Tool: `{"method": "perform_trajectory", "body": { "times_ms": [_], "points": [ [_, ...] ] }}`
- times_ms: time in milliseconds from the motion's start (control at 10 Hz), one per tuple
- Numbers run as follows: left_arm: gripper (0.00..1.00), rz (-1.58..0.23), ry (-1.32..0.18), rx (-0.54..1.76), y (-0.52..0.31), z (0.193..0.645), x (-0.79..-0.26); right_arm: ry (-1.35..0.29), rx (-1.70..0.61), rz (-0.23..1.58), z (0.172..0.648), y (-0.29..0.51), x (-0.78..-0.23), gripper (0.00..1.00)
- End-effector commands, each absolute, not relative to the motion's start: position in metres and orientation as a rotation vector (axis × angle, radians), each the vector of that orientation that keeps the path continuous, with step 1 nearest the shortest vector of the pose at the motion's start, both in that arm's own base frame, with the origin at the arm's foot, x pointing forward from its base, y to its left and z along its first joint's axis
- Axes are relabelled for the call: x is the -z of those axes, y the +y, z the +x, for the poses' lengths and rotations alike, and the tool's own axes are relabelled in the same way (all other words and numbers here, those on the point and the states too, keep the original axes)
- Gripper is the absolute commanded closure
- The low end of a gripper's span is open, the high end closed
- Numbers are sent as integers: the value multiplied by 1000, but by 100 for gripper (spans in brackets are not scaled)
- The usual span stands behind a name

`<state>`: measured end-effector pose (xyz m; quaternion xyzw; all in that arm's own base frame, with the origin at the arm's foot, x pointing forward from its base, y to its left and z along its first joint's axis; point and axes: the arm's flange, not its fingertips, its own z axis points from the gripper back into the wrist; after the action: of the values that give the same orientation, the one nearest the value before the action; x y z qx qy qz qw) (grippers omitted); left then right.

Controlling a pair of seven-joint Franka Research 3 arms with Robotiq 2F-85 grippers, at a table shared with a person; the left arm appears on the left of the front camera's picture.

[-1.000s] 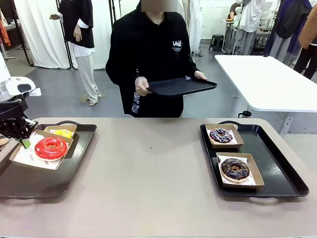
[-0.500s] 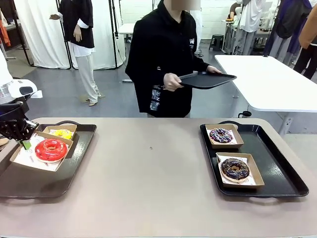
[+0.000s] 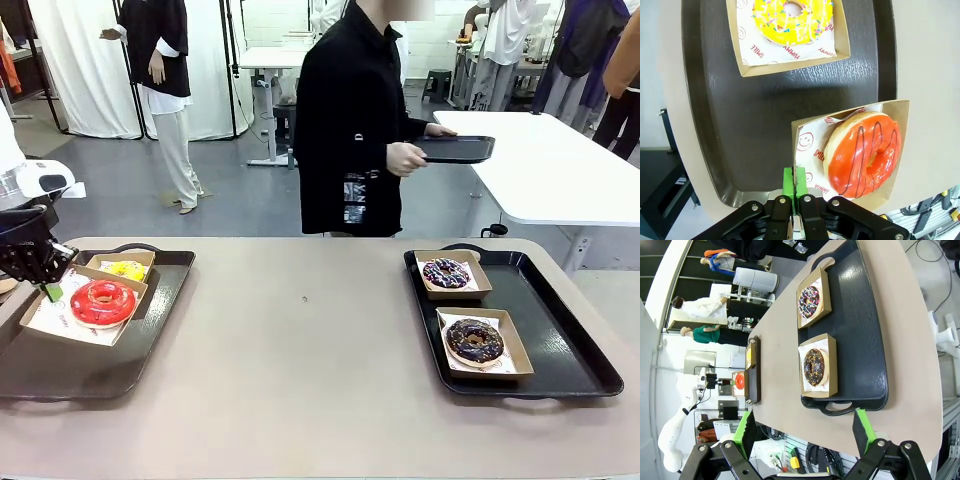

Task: Individually package the donuts and arrange them on the tray.
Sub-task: Place the picked Paper togo box on the Handle tray.

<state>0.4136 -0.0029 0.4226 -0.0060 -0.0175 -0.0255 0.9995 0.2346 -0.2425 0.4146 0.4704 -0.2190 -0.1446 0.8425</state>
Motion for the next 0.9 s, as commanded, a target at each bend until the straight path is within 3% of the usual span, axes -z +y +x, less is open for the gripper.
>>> {"method": "perform_trajectory", "body": {
  "times_ms": [0,800],
  "points": [
    [99,-41,-40,62,-2,410,-410,-462,310,1005,233,-242,-417,0],
    [99,5,-20,16,-9,414,-362,-462,310,1005,233,-242,-417,0]
  ]
}}
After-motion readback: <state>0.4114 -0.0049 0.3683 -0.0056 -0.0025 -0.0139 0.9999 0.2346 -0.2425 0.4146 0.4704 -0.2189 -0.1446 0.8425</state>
